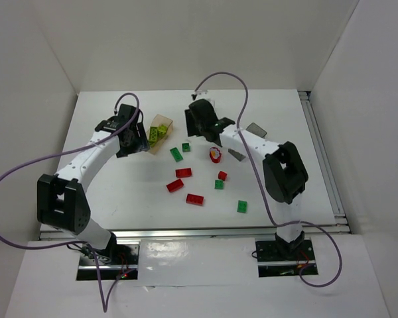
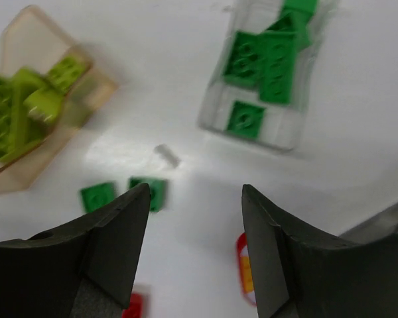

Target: Sort the legos into containers by color

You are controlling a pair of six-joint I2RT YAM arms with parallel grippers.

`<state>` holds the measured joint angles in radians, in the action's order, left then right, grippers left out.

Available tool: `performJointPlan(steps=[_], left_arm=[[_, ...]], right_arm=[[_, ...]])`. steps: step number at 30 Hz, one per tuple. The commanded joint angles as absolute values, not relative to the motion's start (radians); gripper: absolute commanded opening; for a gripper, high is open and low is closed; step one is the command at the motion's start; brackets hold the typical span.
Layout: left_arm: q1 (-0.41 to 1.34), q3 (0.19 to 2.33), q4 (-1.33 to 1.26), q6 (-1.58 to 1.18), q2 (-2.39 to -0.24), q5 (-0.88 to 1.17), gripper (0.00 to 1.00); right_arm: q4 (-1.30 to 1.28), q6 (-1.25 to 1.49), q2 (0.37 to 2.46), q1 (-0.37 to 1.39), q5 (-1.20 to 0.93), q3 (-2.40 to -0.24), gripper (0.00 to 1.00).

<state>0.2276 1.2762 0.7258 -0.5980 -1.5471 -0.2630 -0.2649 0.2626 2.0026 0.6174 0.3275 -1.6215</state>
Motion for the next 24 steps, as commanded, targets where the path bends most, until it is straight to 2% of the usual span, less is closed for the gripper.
performJointPlan(steps=[1,5,9,12,18,20,22,23,24], left_arm=[[0.222,1.272,0.727,-0.575,-1.491,-0.287,0.8],[0.222,1.262,0.727,-0.575,-1.491,-0.278,0.8],[0.222,1.253,0.727,-0.575,-1.491,-0.278,0.8],[0.222,1.253,0.727,-0.575,-1.482,-0.278,0.8],[0.222,1.253,0.727,-0.557,-1.473,-0.278,0.8],[0.222,1.244,0.727,-0.557,-1.473,-0.278,0.8],[0.222,1.244,0.727,-0.557,-1.473,-0.278,0.8],[0.222,1.244,0.727,-0.557,-1.473,-0.278,0.8],[0.222,1.244,0.727,-0.557,-1.473,-0.278,0.8]], right_arm=[[-0.247,0.308,1.945,0.689,0.272,-1.521,0.65],[-0.247,0.36,1.98,0.71,0.21,-1.488,0.69],[-0.279,0.371,2.075,0.719,0.248,-1.587,0.76],[-0.322,0.36,2.167,0.719,0.261,-1.706,0.76],[-0.322,0.359,2.256,0.719,0.275,-1.79,0.76],[-0.333,0.359,2.267,0.719,0.275,-1.81,0.72],[-0.344,0.368,2.292,0.71,0.275,-1.836,0.6],[-0.344,0.368,2.292,0.71,0.275,-1.836,0.5],[-0.344,0.368,2.292,0.71,0.275,-1.836,0.5]])
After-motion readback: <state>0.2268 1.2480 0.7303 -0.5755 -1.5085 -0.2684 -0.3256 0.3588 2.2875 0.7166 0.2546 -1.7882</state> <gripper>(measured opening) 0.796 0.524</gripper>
